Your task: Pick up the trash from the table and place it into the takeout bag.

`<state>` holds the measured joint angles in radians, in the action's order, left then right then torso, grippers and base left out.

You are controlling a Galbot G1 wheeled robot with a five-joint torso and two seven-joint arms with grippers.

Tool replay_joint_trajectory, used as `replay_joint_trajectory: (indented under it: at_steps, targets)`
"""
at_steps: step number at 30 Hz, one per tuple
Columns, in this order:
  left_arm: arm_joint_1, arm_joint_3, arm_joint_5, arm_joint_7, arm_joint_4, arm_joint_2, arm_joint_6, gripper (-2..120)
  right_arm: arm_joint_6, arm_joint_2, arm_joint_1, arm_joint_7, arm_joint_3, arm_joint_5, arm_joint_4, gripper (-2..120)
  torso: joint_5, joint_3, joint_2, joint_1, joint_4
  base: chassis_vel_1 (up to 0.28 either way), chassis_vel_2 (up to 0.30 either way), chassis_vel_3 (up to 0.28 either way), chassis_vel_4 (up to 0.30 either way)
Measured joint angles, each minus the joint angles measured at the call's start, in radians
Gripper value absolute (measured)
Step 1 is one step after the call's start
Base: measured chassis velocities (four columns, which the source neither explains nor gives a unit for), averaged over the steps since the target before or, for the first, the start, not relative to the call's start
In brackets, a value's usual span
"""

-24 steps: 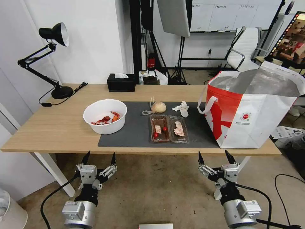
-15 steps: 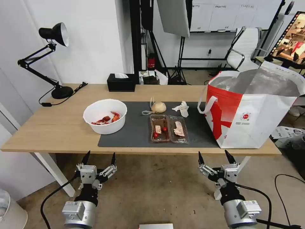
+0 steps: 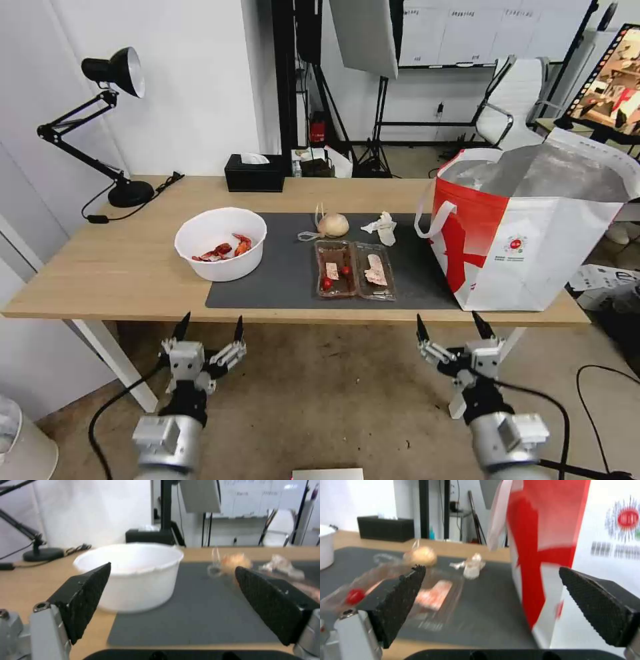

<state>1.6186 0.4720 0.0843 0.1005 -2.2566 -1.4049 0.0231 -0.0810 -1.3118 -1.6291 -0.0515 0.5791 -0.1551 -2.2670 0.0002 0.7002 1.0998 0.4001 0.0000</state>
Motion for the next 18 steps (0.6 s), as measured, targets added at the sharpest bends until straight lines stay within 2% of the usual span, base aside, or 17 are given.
replay_joint_trajectory:
  at_steps: [1,2,3,4,6,7,8,10,18]
  targets:
    - [-0.020,-0.009,0.010,0.011,0.005,0.011,0.003,100,-0.010,0.022,0.019,-0.006,0.003,-0.018,0.004,100,0.0000,0.000,0.000,0.000,0.0000,0.000,0.000,0.000,0.000]
    - [-0.075,-0.032,0.034,0.041,0.018,0.039,0.011,100,-0.035,0.079,0.071,-0.022,0.012,-0.065,0.015,100,0.0001,0.000,0.000,0.000,-0.0001,0.000,0.000,0.000,0.000]
    - [-0.075,-0.032,0.034,0.041,0.018,0.039,0.011,100,-0.035,0.079,0.071,-0.022,0.012,-0.065,0.015,100,0.0001,0.000,0.000,0.000,-0.0001,0.000,0.000,0.000,0.000]
    - [-0.115,-0.049,0.054,0.063,0.028,0.061,0.017,100,-0.054,0.122,0.110,-0.034,0.019,-0.101,0.023,100,0.0000,0.000,0.000,0.000,0.0000,0.000,0.000,0.000,0.000]
    - [-0.135,-0.058,0.063,0.075,0.033,0.071,0.020,100,-0.063,0.143,0.130,-0.040,0.023,-0.118,0.027,100,0.0001,0.000,0.000,0.000,0.0000,0.000,0.000,0.000,0.000]
    - [-0.189,-0.082,0.088,0.104,0.045,0.099,0.027,100,-0.082,0.177,0.163,-0.045,0.025,-0.149,0.037,100,-0.0009,0.000,0.000,0.000,0.0007,0.000,0.000,0.000,0.000]
    - [-0.242,-0.105,0.113,0.134,0.059,0.127,0.033,100,-0.097,0.180,0.170,-0.044,0.017,-0.160,0.047,100,0.0006,0.000,0.000,0.000,-0.0001,0.000,0.000,0.000,0.000]
    - [-0.267,-0.124,0.130,0.138,0.076,0.136,0.021,100,-0.103,0.179,0.173,-0.044,0.014,-0.162,0.051,100,0.0005,0.000,0.000,0.000,-0.0006,0.000,0.000,0.000,0.000]
    - [-0.264,-0.145,0.143,0.126,0.093,0.137,0.006,100,-0.121,0.167,0.171,-0.039,0.005,-0.162,0.062,100,-0.0002,0.000,0.000,0.000,0.0000,0.000,0.000,0.000,0.000]
